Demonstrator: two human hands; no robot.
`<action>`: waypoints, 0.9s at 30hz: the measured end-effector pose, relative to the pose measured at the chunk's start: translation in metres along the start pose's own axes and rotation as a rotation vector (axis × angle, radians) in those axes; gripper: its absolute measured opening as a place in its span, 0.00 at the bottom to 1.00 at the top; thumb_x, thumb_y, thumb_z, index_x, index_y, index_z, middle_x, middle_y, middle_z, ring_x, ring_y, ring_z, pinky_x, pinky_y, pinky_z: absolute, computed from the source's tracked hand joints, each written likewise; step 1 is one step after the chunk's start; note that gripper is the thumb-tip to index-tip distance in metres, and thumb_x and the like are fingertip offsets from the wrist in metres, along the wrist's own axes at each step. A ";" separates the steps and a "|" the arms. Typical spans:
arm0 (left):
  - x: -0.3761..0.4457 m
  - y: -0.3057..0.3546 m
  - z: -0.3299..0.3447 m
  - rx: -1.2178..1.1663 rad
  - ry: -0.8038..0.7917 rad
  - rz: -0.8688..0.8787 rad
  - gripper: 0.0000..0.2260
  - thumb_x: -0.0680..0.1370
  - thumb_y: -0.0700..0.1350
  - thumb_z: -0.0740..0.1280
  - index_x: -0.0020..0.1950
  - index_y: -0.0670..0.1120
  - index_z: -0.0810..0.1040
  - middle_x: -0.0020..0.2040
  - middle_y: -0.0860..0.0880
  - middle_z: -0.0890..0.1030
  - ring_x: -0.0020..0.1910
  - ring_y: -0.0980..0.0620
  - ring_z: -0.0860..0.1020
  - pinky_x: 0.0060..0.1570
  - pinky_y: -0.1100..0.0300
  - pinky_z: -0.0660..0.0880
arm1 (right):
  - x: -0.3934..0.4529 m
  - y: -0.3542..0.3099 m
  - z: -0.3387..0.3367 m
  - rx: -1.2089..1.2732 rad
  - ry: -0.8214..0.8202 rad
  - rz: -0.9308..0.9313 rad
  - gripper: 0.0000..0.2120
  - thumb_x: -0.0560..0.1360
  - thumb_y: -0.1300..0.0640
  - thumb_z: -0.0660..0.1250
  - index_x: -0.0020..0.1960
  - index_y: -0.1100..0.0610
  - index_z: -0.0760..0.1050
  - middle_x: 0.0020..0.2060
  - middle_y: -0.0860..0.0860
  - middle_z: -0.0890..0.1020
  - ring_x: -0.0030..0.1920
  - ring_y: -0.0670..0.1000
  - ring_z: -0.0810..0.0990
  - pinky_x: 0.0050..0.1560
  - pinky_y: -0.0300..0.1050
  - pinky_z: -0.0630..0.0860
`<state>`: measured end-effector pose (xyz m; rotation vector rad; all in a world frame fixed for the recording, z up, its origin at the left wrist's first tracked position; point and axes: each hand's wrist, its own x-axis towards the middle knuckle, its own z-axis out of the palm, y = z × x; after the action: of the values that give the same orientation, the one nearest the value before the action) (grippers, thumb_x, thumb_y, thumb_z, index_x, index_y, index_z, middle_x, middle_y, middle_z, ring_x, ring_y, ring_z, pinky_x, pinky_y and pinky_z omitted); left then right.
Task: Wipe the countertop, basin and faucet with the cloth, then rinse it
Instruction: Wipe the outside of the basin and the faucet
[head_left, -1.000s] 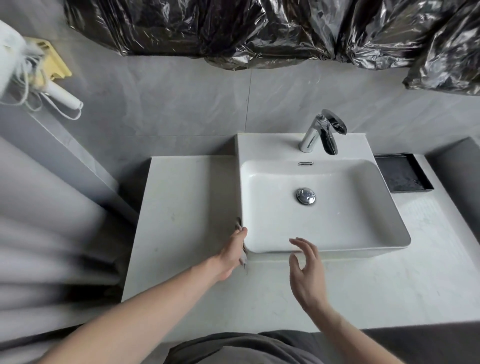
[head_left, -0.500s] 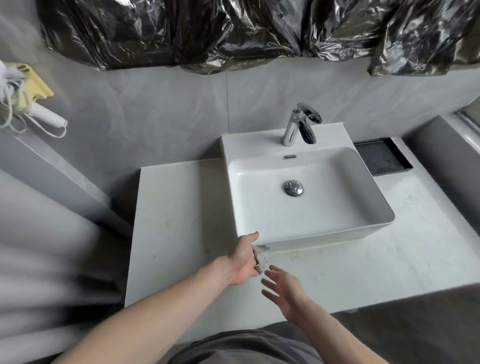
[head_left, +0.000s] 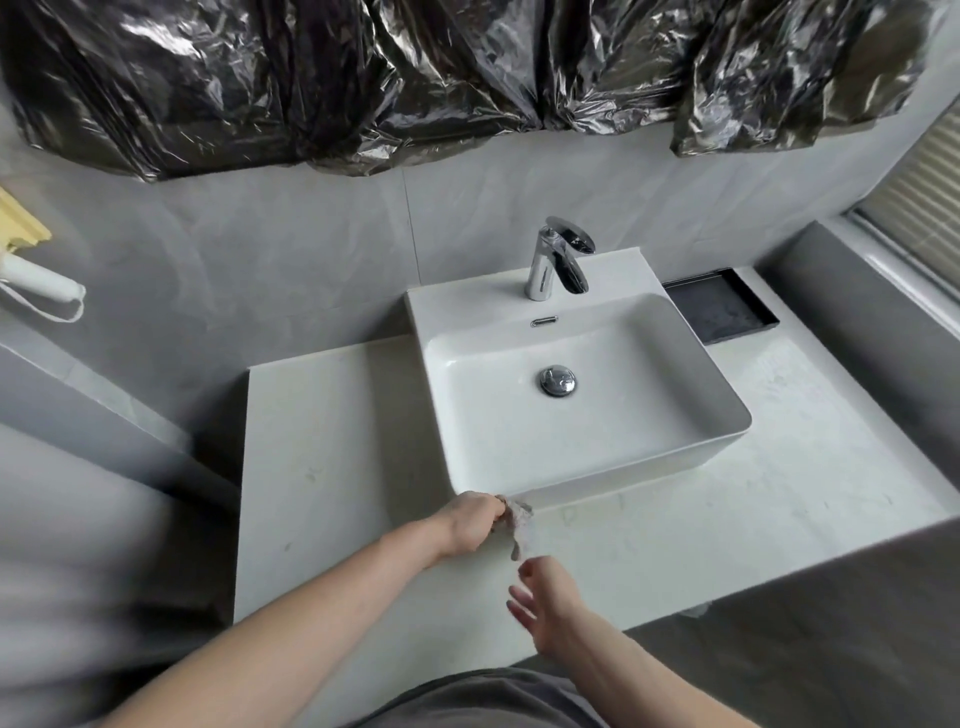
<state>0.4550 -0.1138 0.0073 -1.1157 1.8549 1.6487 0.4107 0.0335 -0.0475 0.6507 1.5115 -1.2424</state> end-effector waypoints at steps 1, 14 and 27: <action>0.001 0.000 0.000 0.055 0.001 0.018 0.15 0.74 0.48 0.57 0.49 0.43 0.81 0.55 0.41 0.82 0.63 0.41 0.78 0.56 0.53 0.73 | -0.002 0.006 0.002 -0.010 -0.063 0.023 0.09 0.82 0.63 0.60 0.57 0.60 0.77 0.62 0.57 0.79 0.57 0.56 0.81 0.43 0.46 0.79; -0.015 -0.013 -0.009 0.397 0.081 0.172 0.22 0.76 0.41 0.56 0.66 0.55 0.78 0.60 0.55 0.82 0.62 0.54 0.76 0.62 0.61 0.71 | 0.040 -0.019 0.040 0.258 -0.074 -0.323 0.27 0.86 0.61 0.58 0.82 0.52 0.56 0.75 0.55 0.72 0.64 0.56 0.81 0.68 0.51 0.76; 0.000 -0.021 -0.047 0.146 0.494 0.094 0.14 0.76 0.46 0.67 0.61 0.53 0.78 0.57 0.56 0.82 0.60 0.52 0.79 0.58 0.59 0.73 | 0.082 -0.068 0.023 0.372 0.143 -0.370 0.26 0.81 0.49 0.50 0.77 0.33 0.57 0.76 0.43 0.68 0.65 0.53 0.76 0.60 0.50 0.73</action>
<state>0.4805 -0.1582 0.0040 -1.4890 2.3169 1.3360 0.3329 -0.0258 -0.0970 0.7324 1.5790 -1.8204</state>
